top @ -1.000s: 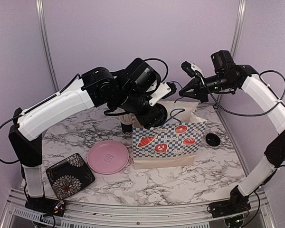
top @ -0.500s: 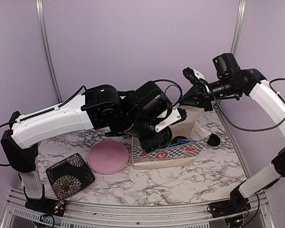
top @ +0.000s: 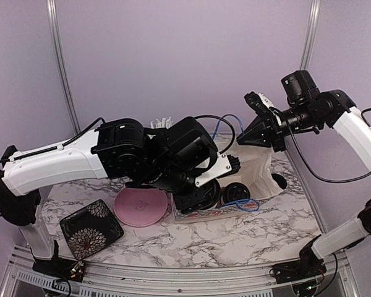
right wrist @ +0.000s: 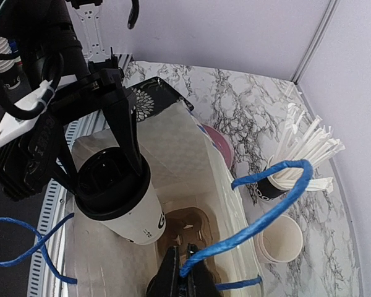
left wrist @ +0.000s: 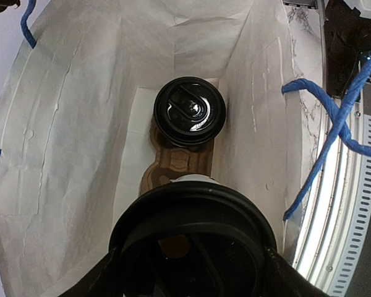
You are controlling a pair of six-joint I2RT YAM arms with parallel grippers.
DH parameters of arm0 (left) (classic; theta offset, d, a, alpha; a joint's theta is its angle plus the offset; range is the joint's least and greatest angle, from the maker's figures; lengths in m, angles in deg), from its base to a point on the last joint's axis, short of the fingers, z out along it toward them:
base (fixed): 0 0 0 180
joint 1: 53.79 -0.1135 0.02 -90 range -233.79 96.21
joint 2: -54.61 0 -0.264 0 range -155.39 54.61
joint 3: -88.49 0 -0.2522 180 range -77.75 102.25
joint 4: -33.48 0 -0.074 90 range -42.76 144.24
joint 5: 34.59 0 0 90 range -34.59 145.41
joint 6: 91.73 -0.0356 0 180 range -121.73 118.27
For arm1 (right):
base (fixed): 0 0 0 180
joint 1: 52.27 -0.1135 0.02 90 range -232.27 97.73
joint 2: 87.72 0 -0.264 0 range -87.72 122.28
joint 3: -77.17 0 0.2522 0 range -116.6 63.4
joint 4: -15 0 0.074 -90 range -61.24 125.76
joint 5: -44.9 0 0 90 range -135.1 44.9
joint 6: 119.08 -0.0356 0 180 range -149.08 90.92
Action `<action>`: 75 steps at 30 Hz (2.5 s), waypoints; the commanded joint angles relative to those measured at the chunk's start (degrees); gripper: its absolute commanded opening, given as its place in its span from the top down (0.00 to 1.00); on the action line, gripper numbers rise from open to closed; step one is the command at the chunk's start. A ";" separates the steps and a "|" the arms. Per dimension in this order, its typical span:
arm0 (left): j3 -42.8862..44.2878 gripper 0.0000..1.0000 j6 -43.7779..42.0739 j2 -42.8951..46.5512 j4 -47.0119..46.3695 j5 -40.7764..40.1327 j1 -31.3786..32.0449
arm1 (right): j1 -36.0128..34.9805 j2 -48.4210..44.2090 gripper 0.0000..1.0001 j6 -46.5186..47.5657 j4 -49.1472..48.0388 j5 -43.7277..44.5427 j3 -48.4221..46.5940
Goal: Pack the takeout coffee
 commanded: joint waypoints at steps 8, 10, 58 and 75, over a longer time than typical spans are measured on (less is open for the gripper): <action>-1.10 0.40 -1.04 1.16 1.27 6.16 3.09 | -1.64 -2.58 0.94 2.06 6.57 -5.87 1.53; -1.26 0.40 -1.14 0.91 1.28 6.76 3.35 | -1.74 -2.78 0.94 2.26 6.92 -5.81 2.22; -9.79 0.42 -3.41 5.47 -0.29 -9.31 7.45 | 8.27 12.12 0.38 -7.97 -12.93 11.41 2.63; -12.45 0.42 -18.34 0.81 -6.59 -14.56 8.71 | 8.37 29.10 0.47 -10.11 -14.00 8.52 1.88</action>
